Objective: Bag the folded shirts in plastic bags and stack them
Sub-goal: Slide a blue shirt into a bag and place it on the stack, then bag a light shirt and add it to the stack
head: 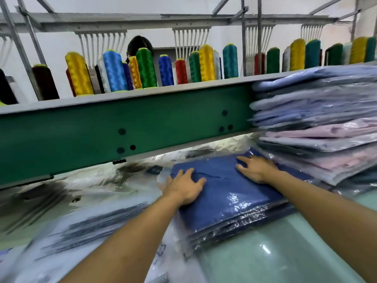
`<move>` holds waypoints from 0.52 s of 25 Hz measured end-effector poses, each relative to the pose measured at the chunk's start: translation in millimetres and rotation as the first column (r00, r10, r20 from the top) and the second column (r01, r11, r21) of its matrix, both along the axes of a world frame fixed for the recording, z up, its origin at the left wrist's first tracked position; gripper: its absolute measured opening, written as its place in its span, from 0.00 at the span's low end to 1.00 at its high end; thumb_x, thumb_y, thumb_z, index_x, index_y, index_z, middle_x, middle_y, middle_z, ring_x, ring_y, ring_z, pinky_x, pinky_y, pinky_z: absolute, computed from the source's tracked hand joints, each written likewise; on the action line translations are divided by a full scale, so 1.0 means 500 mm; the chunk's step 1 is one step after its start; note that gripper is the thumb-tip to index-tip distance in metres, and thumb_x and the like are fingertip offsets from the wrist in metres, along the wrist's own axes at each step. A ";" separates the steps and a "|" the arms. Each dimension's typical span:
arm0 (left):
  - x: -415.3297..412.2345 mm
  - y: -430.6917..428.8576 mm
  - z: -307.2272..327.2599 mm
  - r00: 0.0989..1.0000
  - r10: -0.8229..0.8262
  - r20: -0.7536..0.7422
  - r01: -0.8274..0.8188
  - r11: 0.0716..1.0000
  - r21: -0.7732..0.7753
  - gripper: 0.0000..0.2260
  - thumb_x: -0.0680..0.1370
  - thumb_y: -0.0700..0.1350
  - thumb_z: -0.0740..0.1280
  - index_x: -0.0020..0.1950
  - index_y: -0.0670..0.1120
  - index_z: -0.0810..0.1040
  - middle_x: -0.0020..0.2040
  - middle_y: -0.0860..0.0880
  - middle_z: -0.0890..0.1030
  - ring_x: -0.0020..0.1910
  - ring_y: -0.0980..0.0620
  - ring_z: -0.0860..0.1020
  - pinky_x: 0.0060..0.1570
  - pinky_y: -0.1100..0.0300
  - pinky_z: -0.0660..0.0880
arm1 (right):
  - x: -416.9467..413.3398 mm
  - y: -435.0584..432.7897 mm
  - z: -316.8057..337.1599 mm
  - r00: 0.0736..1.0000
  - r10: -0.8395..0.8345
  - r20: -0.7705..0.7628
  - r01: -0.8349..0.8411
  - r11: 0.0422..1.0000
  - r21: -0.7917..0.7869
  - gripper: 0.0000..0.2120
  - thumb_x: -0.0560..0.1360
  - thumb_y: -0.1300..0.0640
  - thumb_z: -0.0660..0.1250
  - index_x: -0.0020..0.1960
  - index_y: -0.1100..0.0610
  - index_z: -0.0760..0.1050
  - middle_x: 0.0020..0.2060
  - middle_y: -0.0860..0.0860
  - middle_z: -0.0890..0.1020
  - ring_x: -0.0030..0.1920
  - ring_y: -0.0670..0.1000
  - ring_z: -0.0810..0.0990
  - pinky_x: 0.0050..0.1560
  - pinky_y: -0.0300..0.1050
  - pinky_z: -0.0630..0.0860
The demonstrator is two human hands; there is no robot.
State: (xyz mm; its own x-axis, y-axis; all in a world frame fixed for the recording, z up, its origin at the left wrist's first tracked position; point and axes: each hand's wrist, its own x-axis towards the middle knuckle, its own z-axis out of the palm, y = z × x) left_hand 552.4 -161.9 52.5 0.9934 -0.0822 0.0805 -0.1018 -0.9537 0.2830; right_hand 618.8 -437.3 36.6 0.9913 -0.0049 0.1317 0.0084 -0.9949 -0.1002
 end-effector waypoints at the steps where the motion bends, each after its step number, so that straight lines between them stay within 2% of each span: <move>1: 0.005 -0.004 -0.012 0.998 -0.009 -0.059 0.010 1.000 0.019 0.35 0.77 0.72 0.51 0.81 0.59 0.52 0.82 0.51 0.52 0.80 0.42 0.54 0.76 0.39 0.52 | 0.002 -0.007 -0.006 0.999 -0.007 -0.045 0.008 1.000 0.025 0.30 0.79 0.30 0.46 0.79 0.37 0.56 0.80 0.50 0.61 0.77 0.59 0.63 0.74 0.62 0.61; 4: 0.008 -0.001 -0.028 0.995 -0.020 -0.101 0.026 0.998 0.055 0.40 0.72 0.78 0.46 0.81 0.62 0.47 0.82 0.54 0.45 0.80 0.40 0.49 0.74 0.34 0.52 | 0.003 -0.019 -0.012 0.994 0.003 -0.106 0.004 0.998 0.070 0.36 0.75 0.24 0.43 0.80 0.36 0.49 0.82 0.47 0.51 0.81 0.56 0.54 0.75 0.66 0.57; 7: -0.005 0.005 -0.024 0.996 -0.023 -0.087 0.032 0.995 0.095 0.39 0.73 0.78 0.46 0.81 0.62 0.46 0.82 0.54 0.44 0.80 0.40 0.46 0.74 0.34 0.53 | -0.002 -0.019 -0.018 0.992 -0.011 -0.125 0.018 0.998 0.057 0.36 0.75 0.24 0.42 0.80 0.36 0.47 0.82 0.46 0.50 0.81 0.56 0.52 0.74 0.68 0.58; 11: -0.034 0.011 -0.013 0.999 -0.030 -0.041 0.035 0.992 0.125 0.36 0.77 0.73 0.50 0.81 0.57 0.50 0.82 0.51 0.49 0.80 0.40 0.49 0.73 0.37 0.60 | -0.007 -0.008 -0.010 0.986 -0.075 -0.149 0.078 0.997 0.017 0.32 0.80 0.30 0.45 0.81 0.39 0.51 0.82 0.48 0.52 0.81 0.57 0.53 0.75 0.67 0.58; 13: -0.051 0.015 -0.006 0.999 -0.018 -0.028 0.021 0.992 0.124 0.34 0.78 0.71 0.52 0.80 0.55 0.54 0.81 0.50 0.54 0.79 0.40 0.54 0.72 0.40 0.64 | -0.023 0.014 0.008 0.991 -0.106 -0.087 0.105 0.994 -0.014 0.27 0.83 0.39 0.50 0.79 0.46 0.59 0.79 0.52 0.61 0.78 0.58 0.61 0.73 0.63 0.63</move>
